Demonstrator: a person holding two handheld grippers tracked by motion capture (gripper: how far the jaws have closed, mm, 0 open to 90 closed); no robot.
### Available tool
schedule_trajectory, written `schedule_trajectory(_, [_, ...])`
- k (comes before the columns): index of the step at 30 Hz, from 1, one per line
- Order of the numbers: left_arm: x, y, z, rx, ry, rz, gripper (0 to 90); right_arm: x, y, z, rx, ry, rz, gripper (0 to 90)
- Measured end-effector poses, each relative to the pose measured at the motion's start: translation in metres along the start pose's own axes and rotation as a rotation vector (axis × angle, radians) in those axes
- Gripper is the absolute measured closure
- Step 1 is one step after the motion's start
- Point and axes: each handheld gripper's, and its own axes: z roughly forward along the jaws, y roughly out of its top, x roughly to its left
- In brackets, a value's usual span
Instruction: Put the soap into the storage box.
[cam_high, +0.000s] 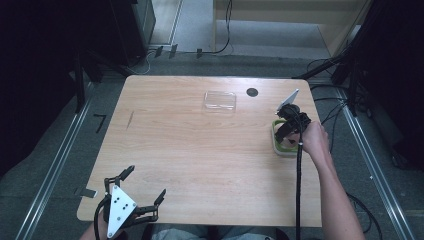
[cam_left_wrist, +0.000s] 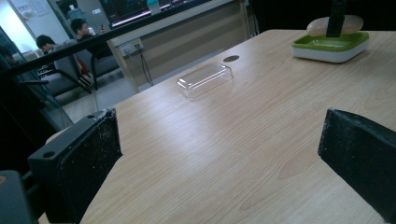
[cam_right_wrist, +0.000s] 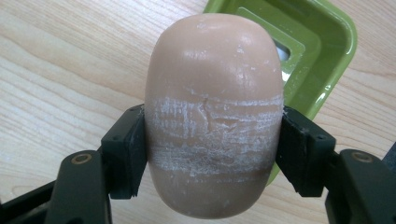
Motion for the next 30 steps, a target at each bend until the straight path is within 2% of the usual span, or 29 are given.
schedule_trajectory(9, [0.0,0.0,0.0,0.0,-0.001,0.002,0.0,-0.005,-0.001,0.001,-0.034,-0.002,0.035,33.3])
schedule_trajectory(16, [0.0,0.0,0.0,-0.001,-0.002,0.001,0.0,-0.007,-0.001,0.003,-0.043,0.001,0.049,33.4])
schedule_trajectory(30, [0.0,0.0,0.0,-0.001,-0.002,0.002,0.0,-0.012,-0.001,0.009,-0.066,0.015,0.106,33.3])
